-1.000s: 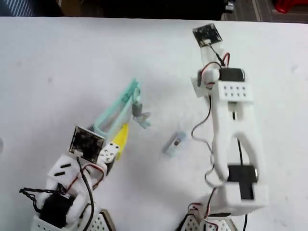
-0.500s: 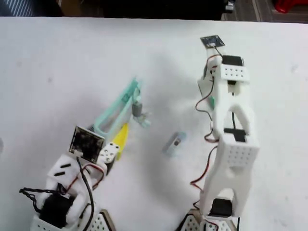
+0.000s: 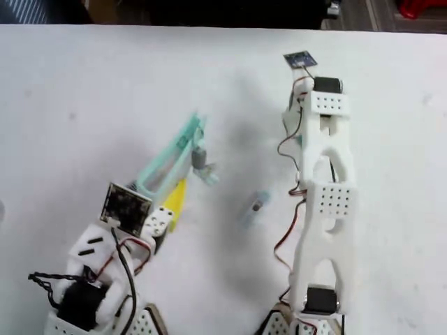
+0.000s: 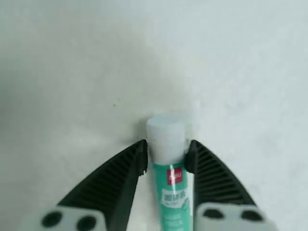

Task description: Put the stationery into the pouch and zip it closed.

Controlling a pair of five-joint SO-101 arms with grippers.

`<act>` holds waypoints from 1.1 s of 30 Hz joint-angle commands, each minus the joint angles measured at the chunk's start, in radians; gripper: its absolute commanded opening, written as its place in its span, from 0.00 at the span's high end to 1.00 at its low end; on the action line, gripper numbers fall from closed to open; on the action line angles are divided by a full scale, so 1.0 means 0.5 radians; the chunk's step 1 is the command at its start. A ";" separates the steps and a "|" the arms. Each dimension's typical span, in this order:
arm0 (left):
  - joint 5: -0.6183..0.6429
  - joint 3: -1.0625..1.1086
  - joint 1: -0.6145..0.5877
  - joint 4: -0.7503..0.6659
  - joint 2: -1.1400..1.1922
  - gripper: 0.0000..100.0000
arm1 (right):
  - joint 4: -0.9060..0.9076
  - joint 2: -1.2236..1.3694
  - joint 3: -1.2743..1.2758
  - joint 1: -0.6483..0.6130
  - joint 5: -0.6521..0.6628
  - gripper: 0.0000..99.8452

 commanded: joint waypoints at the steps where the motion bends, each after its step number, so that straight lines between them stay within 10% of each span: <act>1: 0.028 -0.021 -0.008 -0.025 0.014 0.84 | 0.017 0.026 -0.199 -0.026 0.018 0.97; 21: 0.037 -0.021 -0.008 -0.021 0.014 0.84 | 0.462 -0.081 -1.065 0.051 0.009 0.98; 33: 0.040 -0.021 -0.008 -0.021 0.014 0.84 | 0.456 -1.560 0.172 -0.115 -0.255 0.98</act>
